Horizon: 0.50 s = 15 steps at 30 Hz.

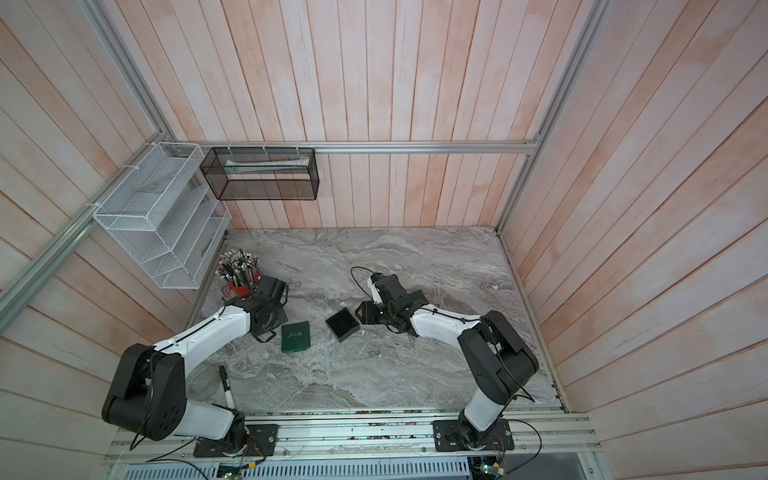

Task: Take the rings out of the lift-off lid box
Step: Place the ring at the center of the board.

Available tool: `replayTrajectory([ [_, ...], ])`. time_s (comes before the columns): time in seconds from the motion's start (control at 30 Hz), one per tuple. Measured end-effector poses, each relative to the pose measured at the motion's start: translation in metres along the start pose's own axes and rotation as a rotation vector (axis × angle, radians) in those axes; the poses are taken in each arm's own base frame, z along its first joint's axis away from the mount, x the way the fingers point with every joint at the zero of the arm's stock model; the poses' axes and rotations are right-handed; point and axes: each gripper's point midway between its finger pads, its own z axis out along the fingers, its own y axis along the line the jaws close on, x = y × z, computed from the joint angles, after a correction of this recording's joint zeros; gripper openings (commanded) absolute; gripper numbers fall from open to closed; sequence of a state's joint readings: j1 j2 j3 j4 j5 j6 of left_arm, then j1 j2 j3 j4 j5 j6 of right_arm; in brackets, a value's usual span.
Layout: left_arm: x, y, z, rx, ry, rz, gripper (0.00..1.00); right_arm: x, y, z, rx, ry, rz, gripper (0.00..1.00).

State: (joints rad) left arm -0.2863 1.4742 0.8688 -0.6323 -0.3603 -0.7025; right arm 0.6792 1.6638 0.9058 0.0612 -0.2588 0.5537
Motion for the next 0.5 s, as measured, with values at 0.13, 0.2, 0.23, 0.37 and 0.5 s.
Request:
replayTrajectory([
  [0.13,0.003,0.013,0.011,-0.105,0.016,0.048,0.00,0.002,-0.001,0.000,0.006,0.009,-0.005,0.47],
  [0.2,0.006,0.014,0.018,-0.130,0.034,0.069,0.00,0.002,-0.001,0.000,0.006,0.009,-0.005,0.47],
  [0.23,0.008,0.014,0.022,-0.138,0.044,0.080,0.00,0.002,-0.001,0.000,0.006,0.009,-0.005,0.47],
  [0.37,0.016,0.012,0.033,-0.149,0.080,0.107,0.14,0.003,-0.002,0.000,0.006,0.010,-0.004,0.48],
  [0.5,0.018,0.009,0.036,-0.137,0.089,0.119,0.24,0.003,-0.002,0.000,0.007,0.011,-0.002,0.53],
])
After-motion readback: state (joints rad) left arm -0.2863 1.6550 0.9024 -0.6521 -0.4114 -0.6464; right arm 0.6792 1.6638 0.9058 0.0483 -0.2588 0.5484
